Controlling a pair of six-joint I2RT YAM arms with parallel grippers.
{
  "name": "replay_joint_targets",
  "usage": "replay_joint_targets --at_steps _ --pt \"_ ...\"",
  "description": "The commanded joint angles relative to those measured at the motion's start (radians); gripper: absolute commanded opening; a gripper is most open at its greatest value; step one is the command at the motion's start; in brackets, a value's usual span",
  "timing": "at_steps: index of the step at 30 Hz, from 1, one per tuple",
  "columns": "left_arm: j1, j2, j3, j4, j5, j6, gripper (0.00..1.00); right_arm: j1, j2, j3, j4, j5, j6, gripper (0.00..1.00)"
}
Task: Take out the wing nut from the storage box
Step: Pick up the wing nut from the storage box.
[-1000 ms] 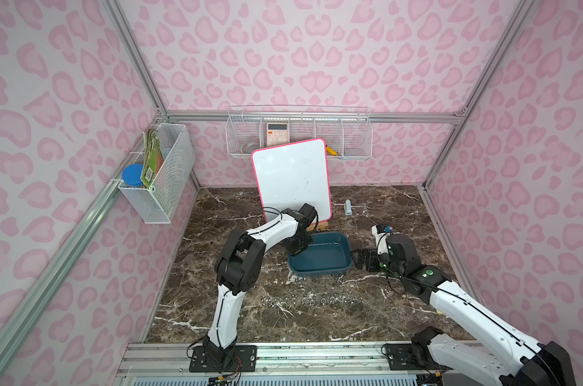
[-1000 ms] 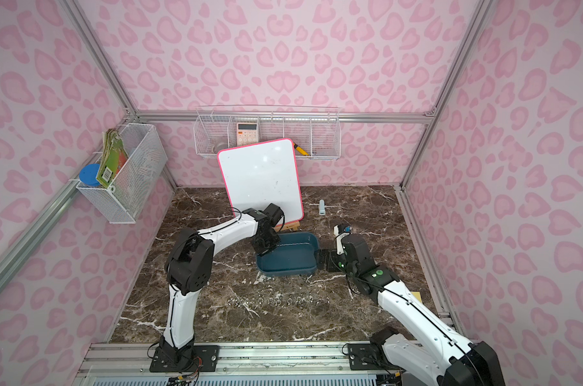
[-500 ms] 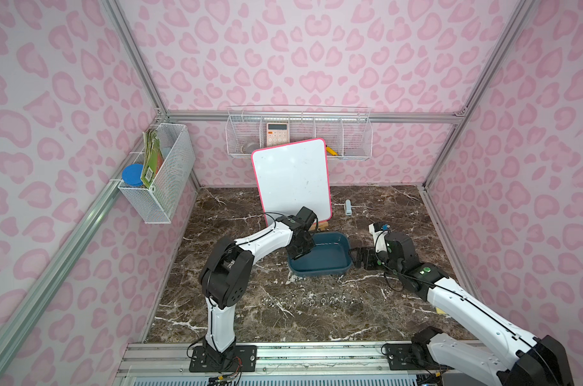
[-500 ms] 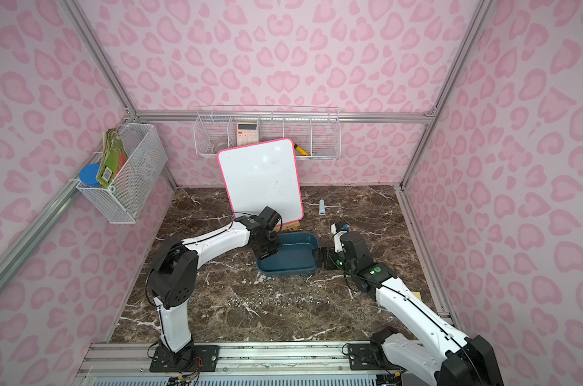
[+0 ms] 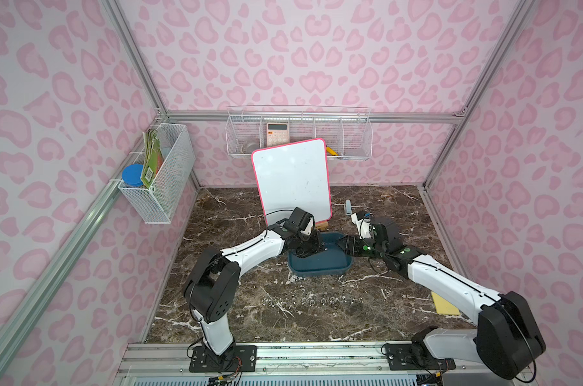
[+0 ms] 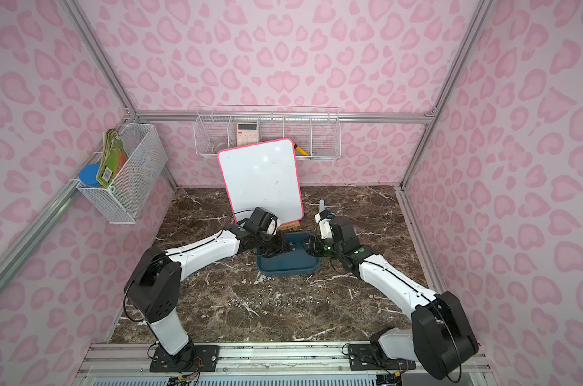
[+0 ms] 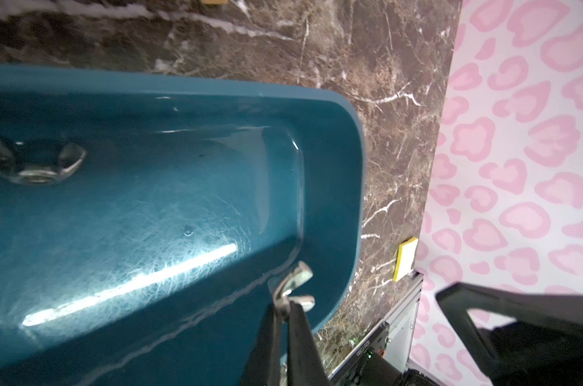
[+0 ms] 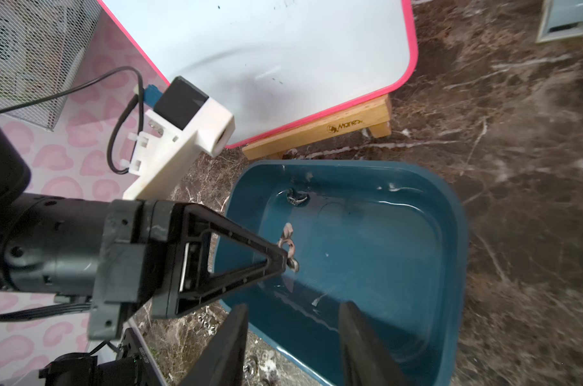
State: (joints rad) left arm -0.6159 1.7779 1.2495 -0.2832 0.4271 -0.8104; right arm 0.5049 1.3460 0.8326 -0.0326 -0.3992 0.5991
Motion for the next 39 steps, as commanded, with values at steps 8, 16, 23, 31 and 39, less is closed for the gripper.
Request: replay_joint_targets --at_steps 8,16,23,31,39 --pt "-0.016 -0.029 0.006 0.022 0.096 0.062 0.02 -0.006 0.157 0.106 0.017 -0.131 0.004 0.26" --pt "-0.018 -0.03 0.011 0.032 0.109 0.065 0.02 -0.007 0.179 0.109 0.014 -0.141 0.007 0.24" --pt "-0.02 -0.026 0.013 0.041 0.117 0.062 0.02 -0.004 0.191 0.103 0.011 -0.15 0.01 0.18" --pt "-0.02 -0.027 0.018 0.041 0.116 0.062 0.03 -0.002 0.184 0.098 0.009 -0.148 0.013 0.0" --pt "-0.009 -0.042 0.017 0.006 0.097 0.071 0.43 -0.004 0.131 0.09 -0.057 -0.077 -0.002 0.0"
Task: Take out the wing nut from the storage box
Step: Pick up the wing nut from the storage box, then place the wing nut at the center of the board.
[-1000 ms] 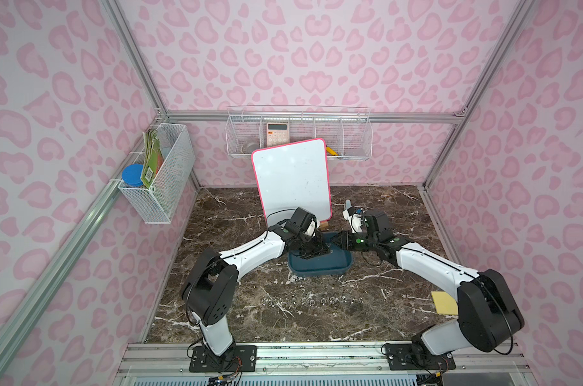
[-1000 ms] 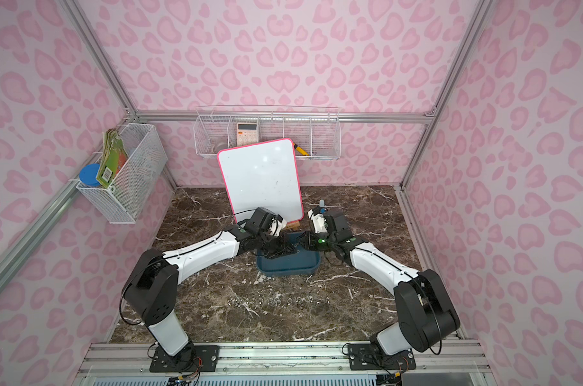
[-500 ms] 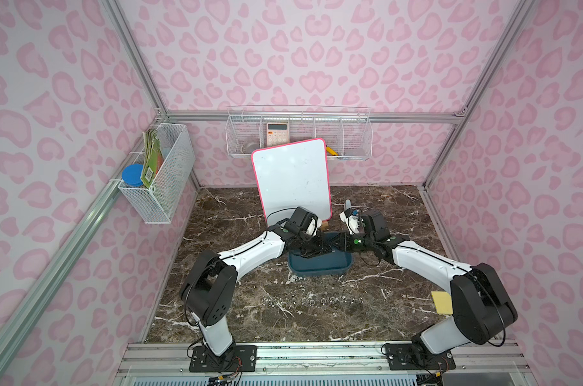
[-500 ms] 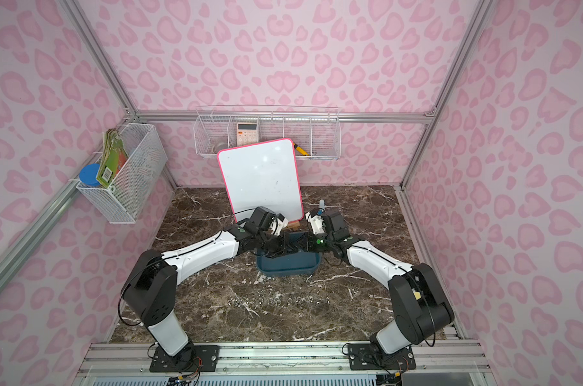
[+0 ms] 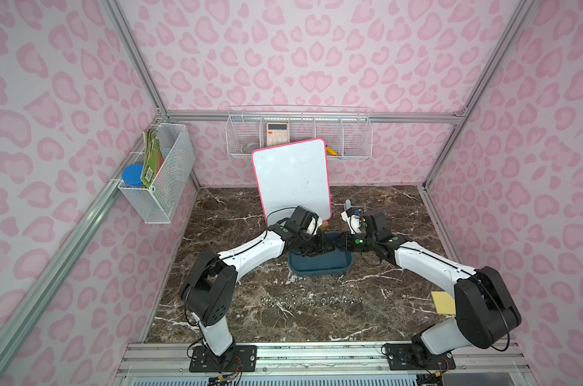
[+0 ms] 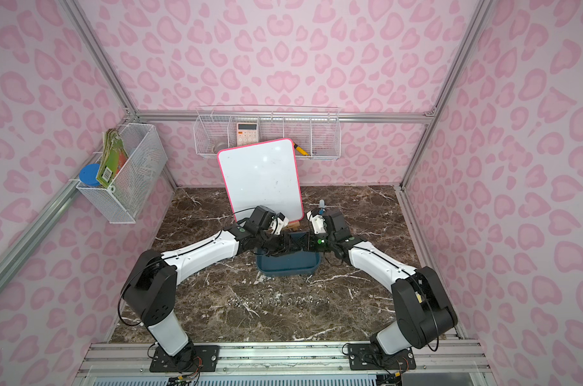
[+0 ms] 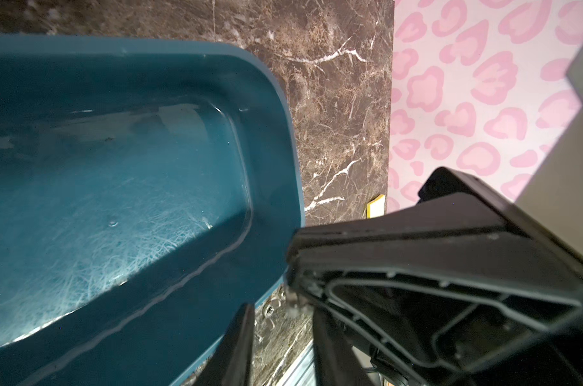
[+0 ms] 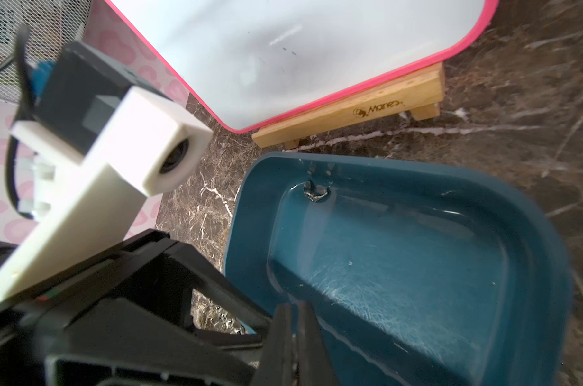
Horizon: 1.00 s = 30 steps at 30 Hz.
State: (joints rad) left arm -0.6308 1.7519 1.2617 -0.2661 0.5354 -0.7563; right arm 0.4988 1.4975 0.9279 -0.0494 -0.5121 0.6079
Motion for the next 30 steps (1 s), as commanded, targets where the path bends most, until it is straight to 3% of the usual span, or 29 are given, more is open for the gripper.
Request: replay_joint_targets --at_steps 1,11,17,25,30 --pt "0.009 -0.021 0.003 -0.018 -0.018 0.02 0.47 0.0 -0.034 -0.01 -0.056 0.054 -0.013 0.0" --pt "0.04 -0.029 0.017 -0.162 -0.15 0.031 0.65 -0.004 -0.205 -0.117 -0.253 0.299 -0.055 0.0" --pt "0.06 -0.025 0.023 -0.209 -0.212 0.019 0.86 0.005 -0.295 -0.197 -0.377 0.429 -0.06 0.0" --pt "0.074 -0.02 0.049 -0.262 -0.256 0.025 0.91 0.097 -0.327 -0.295 -0.453 0.546 0.042 0.0" --pt "0.074 -0.013 0.055 -0.277 -0.263 0.02 0.91 0.121 -0.326 -0.352 -0.429 0.531 0.077 0.0"
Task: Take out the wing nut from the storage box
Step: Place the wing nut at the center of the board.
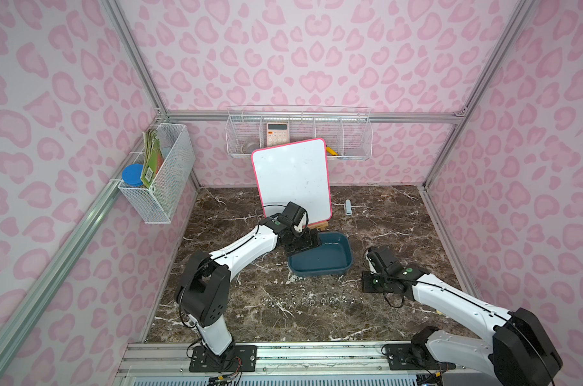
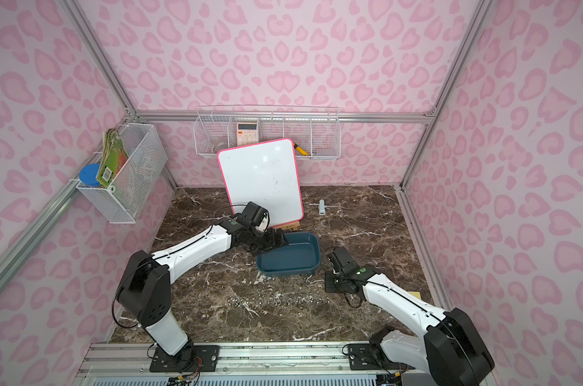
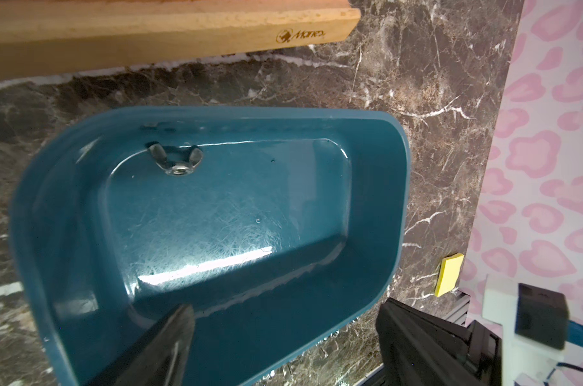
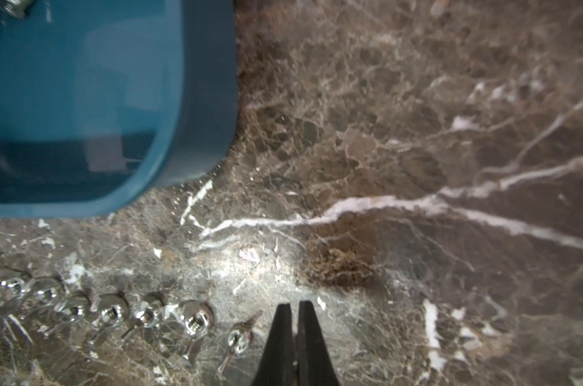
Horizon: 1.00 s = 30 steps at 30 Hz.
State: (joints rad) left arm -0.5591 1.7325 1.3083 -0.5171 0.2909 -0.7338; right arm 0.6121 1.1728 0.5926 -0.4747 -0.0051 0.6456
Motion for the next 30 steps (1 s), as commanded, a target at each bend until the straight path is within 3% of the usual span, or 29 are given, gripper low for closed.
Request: replay_joint_targets --at_steps 1,18,23,25,30 --pt "0.003 0.006 0.01 -0.03 -0.02 -0.004 0.91 0.009 0.0 -0.023 0.0 0.022 0.043 0.0" --pt "0.003 0.012 0.025 -0.057 -0.038 -0.006 0.98 0.035 0.043 -0.082 0.03 0.017 0.075 0.01" --pt "0.004 0.02 0.032 -0.061 -0.037 -0.004 0.98 0.037 0.027 -0.08 0.018 0.014 0.088 0.15" --pt "0.004 0.026 0.037 -0.068 -0.041 -0.005 0.98 0.037 0.014 -0.075 0.012 0.015 0.09 0.26" --pt "0.002 0.054 0.057 -0.083 -0.031 -0.015 0.9 0.034 -0.027 -0.025 -0.022 0.046 0.075 0.34"
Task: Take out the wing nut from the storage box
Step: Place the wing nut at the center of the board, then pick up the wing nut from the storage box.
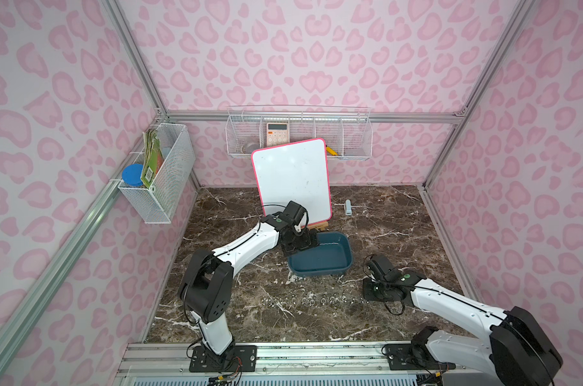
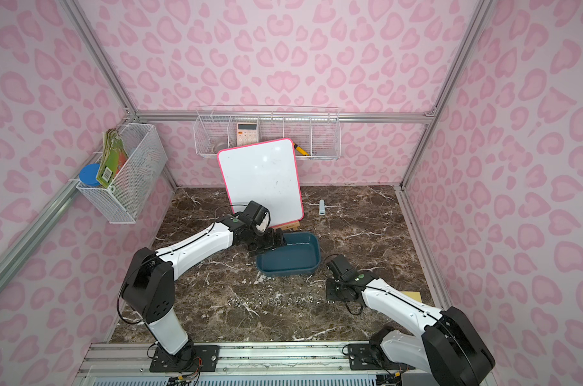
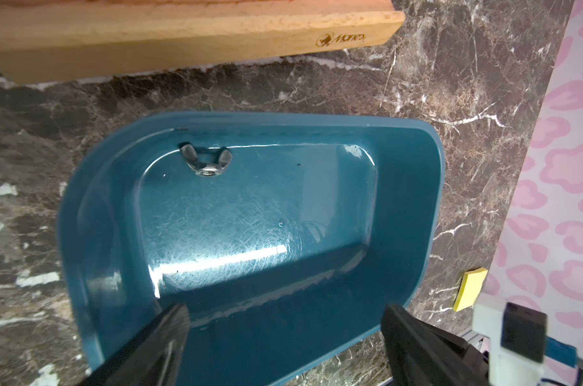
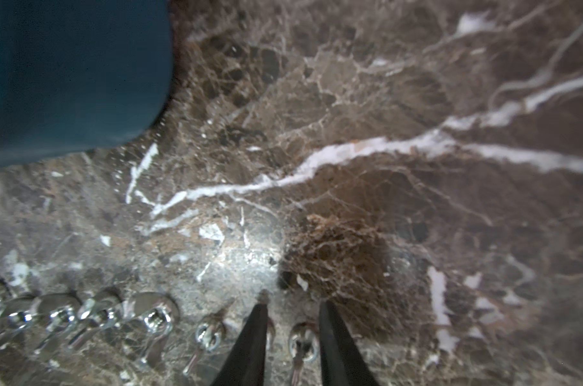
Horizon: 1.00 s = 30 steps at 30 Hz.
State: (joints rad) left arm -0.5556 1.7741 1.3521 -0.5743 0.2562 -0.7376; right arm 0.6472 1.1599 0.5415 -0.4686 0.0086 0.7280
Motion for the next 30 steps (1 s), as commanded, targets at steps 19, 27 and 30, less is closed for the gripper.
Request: replay_joint_targets --at_steps 19,27,30 --pt "-0.002 0.116 0.129 -0.138 -0.135 -0.368 0.59 -0.073 -0.261 0.112 0.088 0.117 -0.125 0.99" --pt "-0.004 0.176 0.193 -0.199 -0.221 -0.495 0.42 -0.109 -0.292 0.102 0.137 0.058 -0.167 0.99" --pt "-0.004 0.197 0.203 -0.22 -0.241 -0.536 0.41 -0.119 -0.295 0.093 0.15 0.03 -0.175 0.99"
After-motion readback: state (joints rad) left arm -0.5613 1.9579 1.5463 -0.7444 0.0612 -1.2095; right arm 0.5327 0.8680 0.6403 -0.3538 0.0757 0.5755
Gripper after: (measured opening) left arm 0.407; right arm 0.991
